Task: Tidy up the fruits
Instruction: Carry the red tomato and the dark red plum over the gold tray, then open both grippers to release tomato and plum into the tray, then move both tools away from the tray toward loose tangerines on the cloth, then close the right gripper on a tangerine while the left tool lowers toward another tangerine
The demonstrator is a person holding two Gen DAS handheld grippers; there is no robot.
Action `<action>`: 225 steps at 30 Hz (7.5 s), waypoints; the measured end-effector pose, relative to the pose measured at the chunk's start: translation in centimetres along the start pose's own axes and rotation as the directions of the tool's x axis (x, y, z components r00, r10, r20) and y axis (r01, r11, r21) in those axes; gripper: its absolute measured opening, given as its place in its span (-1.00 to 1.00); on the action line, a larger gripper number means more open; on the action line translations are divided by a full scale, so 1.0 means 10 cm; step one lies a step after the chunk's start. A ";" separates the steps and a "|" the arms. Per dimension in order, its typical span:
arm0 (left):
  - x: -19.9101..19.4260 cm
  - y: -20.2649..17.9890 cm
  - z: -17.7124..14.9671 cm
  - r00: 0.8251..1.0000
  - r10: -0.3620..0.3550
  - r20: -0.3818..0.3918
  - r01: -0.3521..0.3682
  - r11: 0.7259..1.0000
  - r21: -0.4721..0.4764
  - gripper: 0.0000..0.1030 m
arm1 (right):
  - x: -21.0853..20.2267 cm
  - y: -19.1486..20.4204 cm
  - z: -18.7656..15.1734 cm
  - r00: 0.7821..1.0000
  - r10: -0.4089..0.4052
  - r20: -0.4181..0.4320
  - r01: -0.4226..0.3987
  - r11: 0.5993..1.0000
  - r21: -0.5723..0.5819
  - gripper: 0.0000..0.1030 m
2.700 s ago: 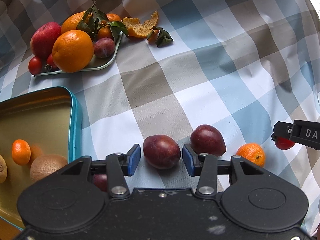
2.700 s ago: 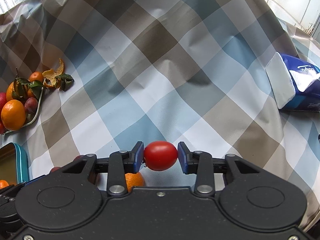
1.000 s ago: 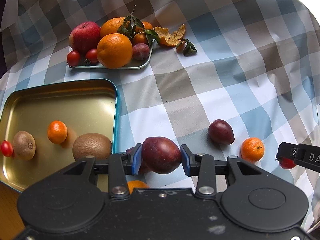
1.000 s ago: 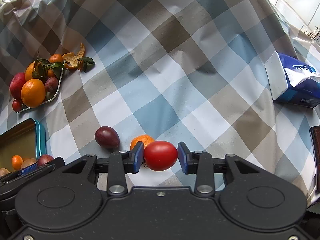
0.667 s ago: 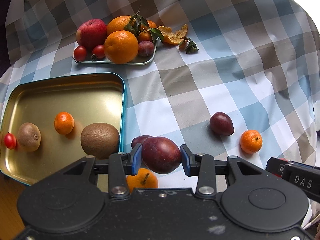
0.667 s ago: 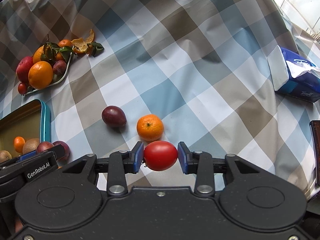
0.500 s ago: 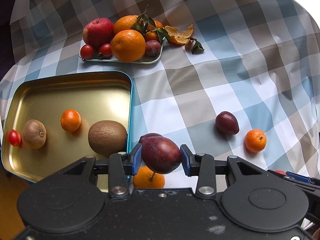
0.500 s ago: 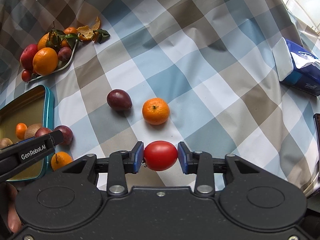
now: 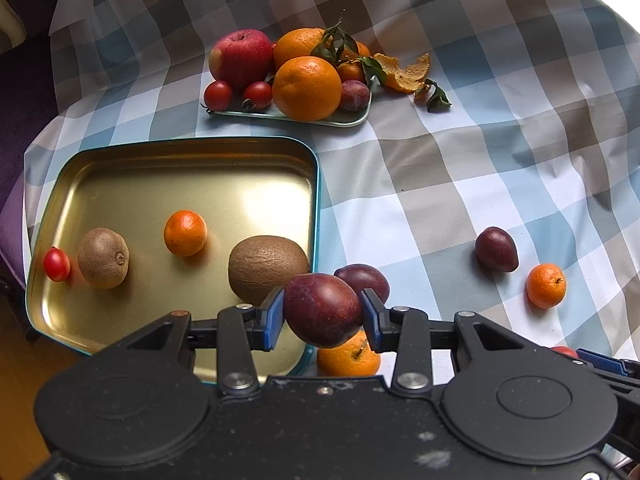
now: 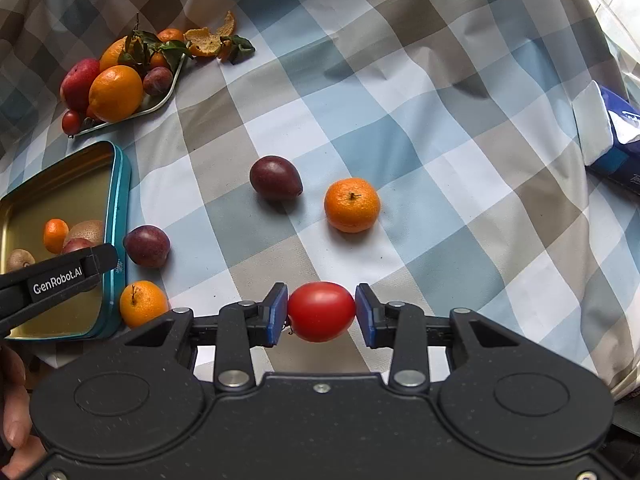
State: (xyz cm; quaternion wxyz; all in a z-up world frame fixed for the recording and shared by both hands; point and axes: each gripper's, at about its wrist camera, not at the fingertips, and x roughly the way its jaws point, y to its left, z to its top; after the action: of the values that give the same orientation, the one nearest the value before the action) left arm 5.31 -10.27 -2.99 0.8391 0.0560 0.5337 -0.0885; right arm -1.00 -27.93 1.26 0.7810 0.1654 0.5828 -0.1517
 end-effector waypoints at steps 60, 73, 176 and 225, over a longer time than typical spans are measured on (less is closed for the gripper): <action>0.08 1.73 -0.09 0.987 0.150 -0.063 -0.162 0.940 -0.301 -0.19 | -0.19 1.76 -0.11 0.947 0.306 0.101 -0.247 0.890 -0.384 -0.09; 0.16 1.77 -0.09 0.984 0.122 -0.131 -0.158 0.938 -0.307 -0.19 | -0.06 1.67 -0.03 0.972 0.234 0.035 -0.211 0.924 -0.320 -0.09; 0.38 -0.66 -0.19 0.986 0.132 -0.106 -0.103 0.964 0.245 0.10 | 0.34 -0.19 0.19 0.996 -0.085 -0.024 0.086 0.995 0.059 -0.10; 0.16 -0.29 -0.04 0.968 -0.206 -0.145 0.210 0.978 0.007 0.04 | 0.29 -0.69 0.38 0.990 0.020 0.137 -0.049 0.976 0.211 -0.09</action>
State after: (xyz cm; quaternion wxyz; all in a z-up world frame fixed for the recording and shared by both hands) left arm 5.00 -13.13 -4.62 0.7838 0.0154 0.5948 -0.1777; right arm 0.14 -35.91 -1.09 0.7986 0.2478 0.5065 -0.2106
